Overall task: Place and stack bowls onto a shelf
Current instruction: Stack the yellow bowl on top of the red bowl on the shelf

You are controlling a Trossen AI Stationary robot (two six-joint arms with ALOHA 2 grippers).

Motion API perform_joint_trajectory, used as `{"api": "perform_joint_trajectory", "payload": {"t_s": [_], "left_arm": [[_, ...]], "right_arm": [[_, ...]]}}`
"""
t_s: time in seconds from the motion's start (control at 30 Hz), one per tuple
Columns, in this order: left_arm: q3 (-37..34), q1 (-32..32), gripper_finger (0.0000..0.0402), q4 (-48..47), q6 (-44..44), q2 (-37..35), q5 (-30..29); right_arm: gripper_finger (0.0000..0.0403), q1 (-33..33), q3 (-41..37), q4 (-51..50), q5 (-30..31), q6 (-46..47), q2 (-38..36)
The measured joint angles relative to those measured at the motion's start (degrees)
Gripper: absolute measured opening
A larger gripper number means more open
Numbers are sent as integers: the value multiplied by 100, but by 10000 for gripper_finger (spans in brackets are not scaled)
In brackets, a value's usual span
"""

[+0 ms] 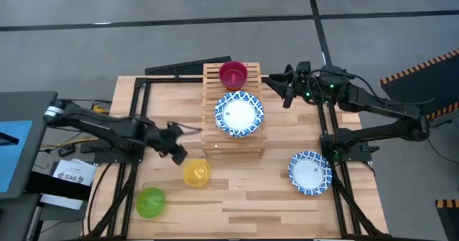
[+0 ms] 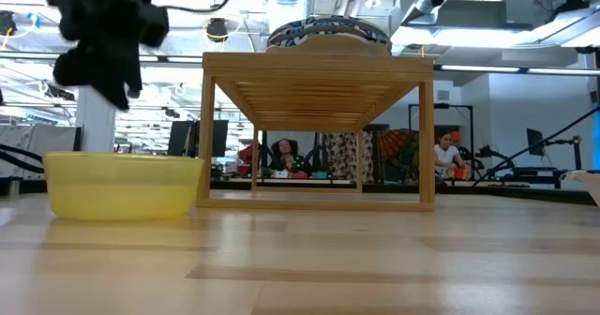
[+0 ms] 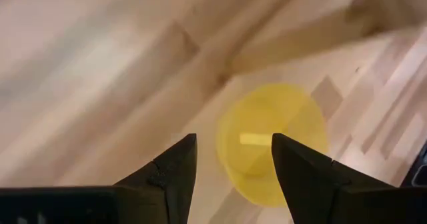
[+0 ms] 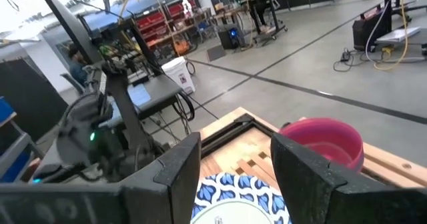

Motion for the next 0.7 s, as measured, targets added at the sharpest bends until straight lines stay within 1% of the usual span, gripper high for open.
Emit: {"api": "perform_joint_trajectory", "payload": {"t_s": [0.17, 0.3, 0.43, 0.6, 0.7], "left_arm": [[-145, -418, 178, 524, -618, 879, 61], [-145, -535, 178, 786, -873, 1489, 71], [-143, -599, 178, 1104, -992, 1971, 230], [-143, -615, 177, 1201, -1021, 2364, 531], [-143, -615, 155, 1195, -887, 2408, 672]], "right_arm": [[207, -6, 0, -183, 2, -2, 0], [207, -14, 0, -229, 4, -24, 0], [207, -15, 0, -237, 4, -109, 0], [207, -15, 0, -282, 7, -120, 0], [207, -15, 0, -341, 7, -143, 0]]}}
